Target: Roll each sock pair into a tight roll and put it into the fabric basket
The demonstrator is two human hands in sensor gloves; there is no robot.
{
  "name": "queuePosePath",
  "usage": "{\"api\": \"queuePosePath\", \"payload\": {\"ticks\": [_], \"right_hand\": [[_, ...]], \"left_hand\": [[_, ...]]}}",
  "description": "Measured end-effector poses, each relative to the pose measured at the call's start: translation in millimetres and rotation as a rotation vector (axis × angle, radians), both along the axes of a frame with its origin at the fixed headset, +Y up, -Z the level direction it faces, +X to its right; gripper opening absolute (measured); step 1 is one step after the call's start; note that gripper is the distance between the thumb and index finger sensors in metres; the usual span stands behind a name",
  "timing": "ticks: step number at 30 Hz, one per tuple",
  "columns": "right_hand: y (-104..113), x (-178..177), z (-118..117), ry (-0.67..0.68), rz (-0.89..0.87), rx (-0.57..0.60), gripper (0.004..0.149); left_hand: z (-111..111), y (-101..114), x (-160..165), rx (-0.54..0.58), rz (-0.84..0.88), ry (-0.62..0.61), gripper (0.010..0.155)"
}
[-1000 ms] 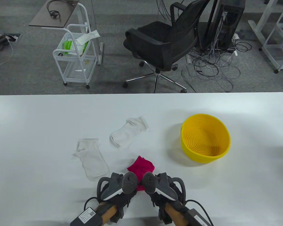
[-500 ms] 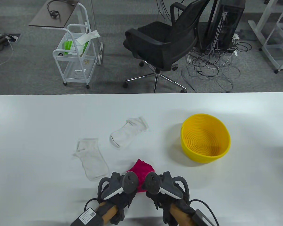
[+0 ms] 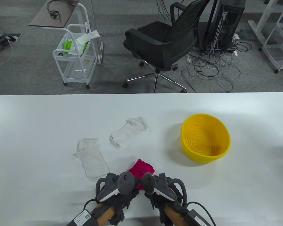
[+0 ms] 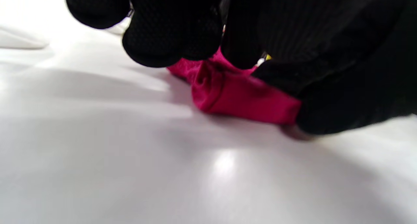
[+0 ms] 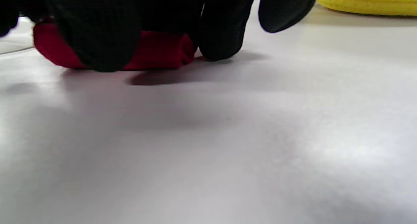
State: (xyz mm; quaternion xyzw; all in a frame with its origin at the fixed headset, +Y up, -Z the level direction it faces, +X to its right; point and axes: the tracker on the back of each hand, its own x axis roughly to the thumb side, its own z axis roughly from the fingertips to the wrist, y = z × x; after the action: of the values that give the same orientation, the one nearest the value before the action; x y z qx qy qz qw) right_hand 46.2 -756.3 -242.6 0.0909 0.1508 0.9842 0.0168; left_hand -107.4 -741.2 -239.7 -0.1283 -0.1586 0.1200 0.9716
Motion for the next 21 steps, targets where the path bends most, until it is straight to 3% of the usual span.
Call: {"api": "queuePosePath", "payload": {"ticks": [11,14,17,21], "right_hand": [[0.3,1.3,-4.7,-0.023,-0.02,0.059,0.045],[1.6,2.9,-5.2,-0.023,-0.052,0.016,0.044],[5.5,4.6,-4.8,-0.011,-0.054,0.011,0.044],[23.2,6.5,1.6,0.033,-0.087,0.132,0.041]], "left_hand": [[-7.3,-16.9,7.7,0.017,-0.074,0.026,0.057],[-7.0,-17.8,10.2,0.066,-0.091,0.003,0.049],[-6.9,-17.6,11.0,0.045,-0.086,-0.007,0.046],[-8.4,-18.3,7.2,-0.001,-0.038,0.016,0.045]]}}
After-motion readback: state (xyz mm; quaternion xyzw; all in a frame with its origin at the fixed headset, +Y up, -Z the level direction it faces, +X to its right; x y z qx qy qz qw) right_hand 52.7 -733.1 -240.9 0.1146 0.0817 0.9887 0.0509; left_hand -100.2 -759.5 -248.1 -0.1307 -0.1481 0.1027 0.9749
